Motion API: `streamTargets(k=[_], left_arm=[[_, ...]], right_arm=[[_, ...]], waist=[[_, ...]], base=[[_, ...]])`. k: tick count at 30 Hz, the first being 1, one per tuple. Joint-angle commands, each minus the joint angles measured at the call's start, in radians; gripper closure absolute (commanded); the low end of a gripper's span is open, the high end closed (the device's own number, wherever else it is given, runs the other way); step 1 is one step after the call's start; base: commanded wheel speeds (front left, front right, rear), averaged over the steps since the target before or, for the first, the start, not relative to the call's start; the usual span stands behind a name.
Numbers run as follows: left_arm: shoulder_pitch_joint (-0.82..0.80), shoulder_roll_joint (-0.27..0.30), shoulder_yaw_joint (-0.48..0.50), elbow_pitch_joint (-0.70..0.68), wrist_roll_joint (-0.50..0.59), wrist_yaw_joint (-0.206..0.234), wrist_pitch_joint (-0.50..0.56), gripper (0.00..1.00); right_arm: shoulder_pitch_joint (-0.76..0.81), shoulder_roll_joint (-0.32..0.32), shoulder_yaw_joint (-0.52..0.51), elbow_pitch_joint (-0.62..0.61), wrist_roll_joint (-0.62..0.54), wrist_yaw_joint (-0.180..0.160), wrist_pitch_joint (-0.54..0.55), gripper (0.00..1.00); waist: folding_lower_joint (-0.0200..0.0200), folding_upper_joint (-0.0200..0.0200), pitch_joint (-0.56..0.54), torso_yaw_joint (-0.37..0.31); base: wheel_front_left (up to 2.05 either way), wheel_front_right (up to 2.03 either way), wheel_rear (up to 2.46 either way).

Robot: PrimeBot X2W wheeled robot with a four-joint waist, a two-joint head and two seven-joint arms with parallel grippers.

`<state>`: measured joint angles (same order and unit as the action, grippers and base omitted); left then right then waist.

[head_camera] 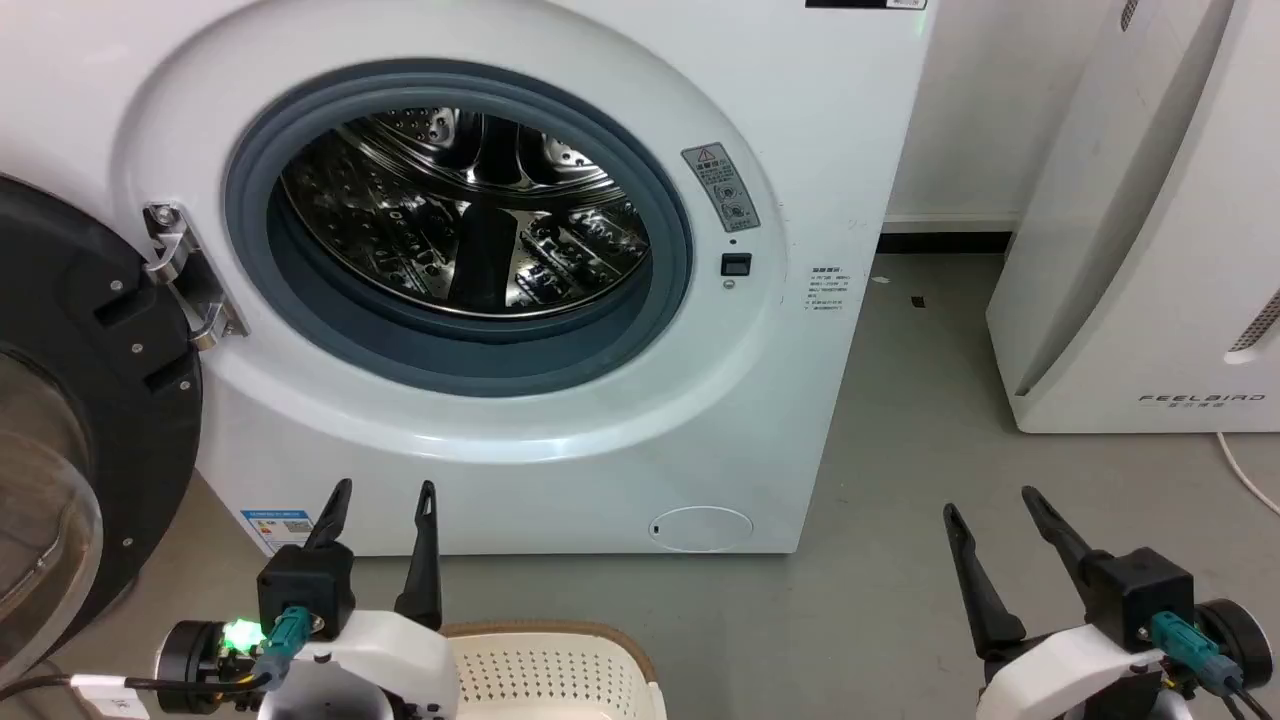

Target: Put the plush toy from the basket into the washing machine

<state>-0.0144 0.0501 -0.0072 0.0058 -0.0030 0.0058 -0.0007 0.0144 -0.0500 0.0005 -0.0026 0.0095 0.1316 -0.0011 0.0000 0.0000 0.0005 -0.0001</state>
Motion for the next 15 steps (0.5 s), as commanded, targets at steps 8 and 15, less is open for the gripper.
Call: streamTargets(k=[8, 15], left_arm=[[0.000, 0.000, -0.017, 0.014, -0.013, 0.012, -0.022, 0.00], [-0.007, 0.000, -0.031, 0.045, -0.026, 0.020, -0.037, 0.00]], right_arm=[[0.004, 0.000, -0.007, -0.005, 0.016, 0.000, -0.022, 0.00], [0.000, 0.000, -0.021, -0.010, 0.018, 0.000, -0.037, 0.00]], waist=[[0.0000, 0.0000, 0.006, -0.002], [0.0000, 0.0000, 0.021, -0.005]], base=[[0.00, 0.00, 0.00], [0.00, 0.00, 0.00]])
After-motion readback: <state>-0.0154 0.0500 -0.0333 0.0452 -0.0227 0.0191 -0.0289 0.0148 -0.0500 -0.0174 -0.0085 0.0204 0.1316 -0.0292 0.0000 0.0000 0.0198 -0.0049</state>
